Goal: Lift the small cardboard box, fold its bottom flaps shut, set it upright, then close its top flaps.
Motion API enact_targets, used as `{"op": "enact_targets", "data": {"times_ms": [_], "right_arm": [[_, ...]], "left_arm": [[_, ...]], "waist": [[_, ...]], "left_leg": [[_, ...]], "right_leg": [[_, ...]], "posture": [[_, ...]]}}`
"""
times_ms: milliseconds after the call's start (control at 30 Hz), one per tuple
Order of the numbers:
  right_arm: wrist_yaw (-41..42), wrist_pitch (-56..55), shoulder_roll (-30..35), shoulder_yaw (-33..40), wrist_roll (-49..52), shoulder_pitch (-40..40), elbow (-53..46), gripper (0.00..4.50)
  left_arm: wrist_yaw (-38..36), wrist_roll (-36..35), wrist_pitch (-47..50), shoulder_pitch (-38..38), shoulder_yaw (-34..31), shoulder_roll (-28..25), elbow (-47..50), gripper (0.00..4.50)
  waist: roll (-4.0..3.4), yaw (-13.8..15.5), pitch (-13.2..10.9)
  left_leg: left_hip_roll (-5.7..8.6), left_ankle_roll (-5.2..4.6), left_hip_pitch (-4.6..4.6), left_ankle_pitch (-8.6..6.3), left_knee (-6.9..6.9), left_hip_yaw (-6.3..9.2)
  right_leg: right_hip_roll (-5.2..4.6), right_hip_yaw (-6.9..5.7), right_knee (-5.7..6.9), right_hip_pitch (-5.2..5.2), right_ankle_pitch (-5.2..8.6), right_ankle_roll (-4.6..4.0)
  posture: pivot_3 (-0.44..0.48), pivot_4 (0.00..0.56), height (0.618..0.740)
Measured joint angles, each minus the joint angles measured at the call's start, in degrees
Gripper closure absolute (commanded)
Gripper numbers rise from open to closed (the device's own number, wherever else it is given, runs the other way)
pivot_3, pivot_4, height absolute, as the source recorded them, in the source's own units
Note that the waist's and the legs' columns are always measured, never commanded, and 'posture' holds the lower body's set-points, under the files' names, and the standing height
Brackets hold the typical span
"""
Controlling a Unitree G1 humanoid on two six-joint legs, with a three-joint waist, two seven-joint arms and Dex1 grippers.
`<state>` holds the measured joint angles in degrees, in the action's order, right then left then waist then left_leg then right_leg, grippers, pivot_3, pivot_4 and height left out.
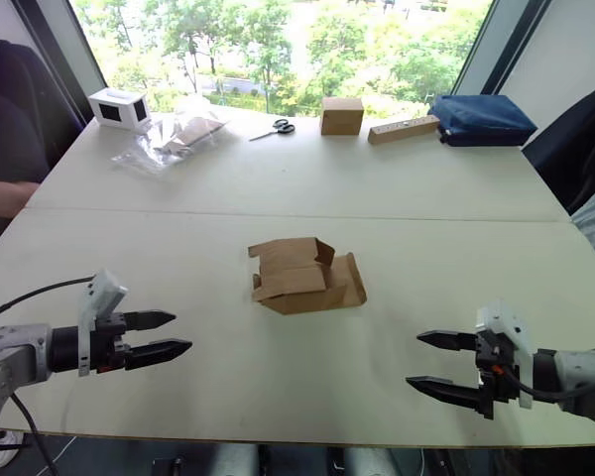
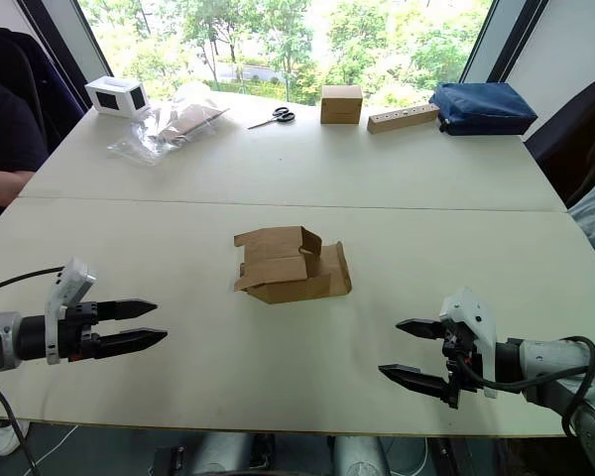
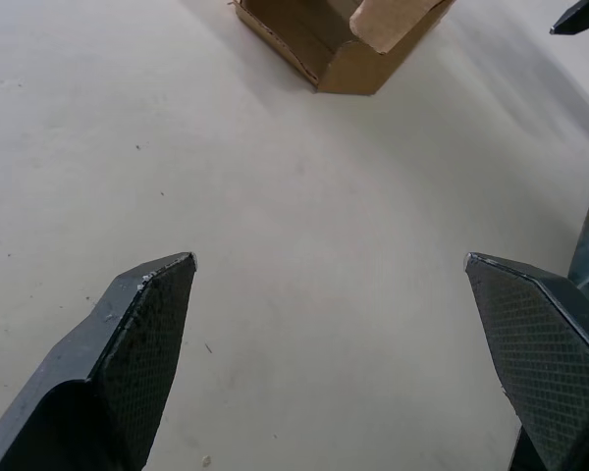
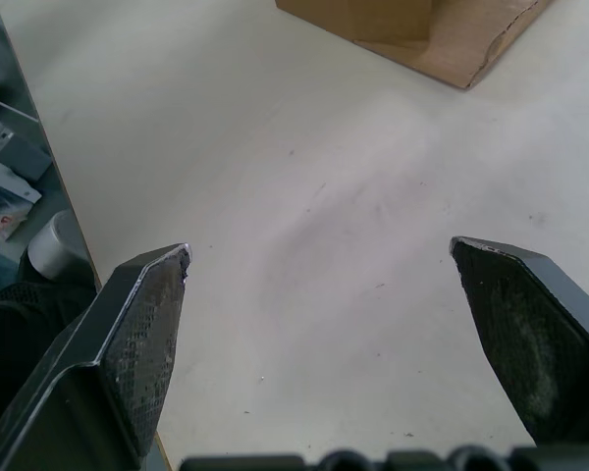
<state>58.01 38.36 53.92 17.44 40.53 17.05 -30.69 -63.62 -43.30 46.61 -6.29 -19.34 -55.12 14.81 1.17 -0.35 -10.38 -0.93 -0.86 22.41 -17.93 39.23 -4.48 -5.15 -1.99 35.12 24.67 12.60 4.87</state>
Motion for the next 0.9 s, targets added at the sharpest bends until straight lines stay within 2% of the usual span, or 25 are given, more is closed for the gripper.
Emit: {"op": "enact_targets", "data": {"times_ms": [900], "right_arm": [[-2.58,2.51,-0.01,-1.28,0.12,-2.88,-1.55,0.01]], "left_arm": [[1.30,0.74,0.14,1.46,0.50,0.08,-0.04,0.00]], "waist": [[0.00,0.06,0.00]], "left_leg": [[0.01,0.00,0.00,0.00,0.00,0.00]], "right_leg": [[0.01,0.00,0.01,-0.01,0.00,0.00]], "posture": [[0.000,0.150,0.740]]}}
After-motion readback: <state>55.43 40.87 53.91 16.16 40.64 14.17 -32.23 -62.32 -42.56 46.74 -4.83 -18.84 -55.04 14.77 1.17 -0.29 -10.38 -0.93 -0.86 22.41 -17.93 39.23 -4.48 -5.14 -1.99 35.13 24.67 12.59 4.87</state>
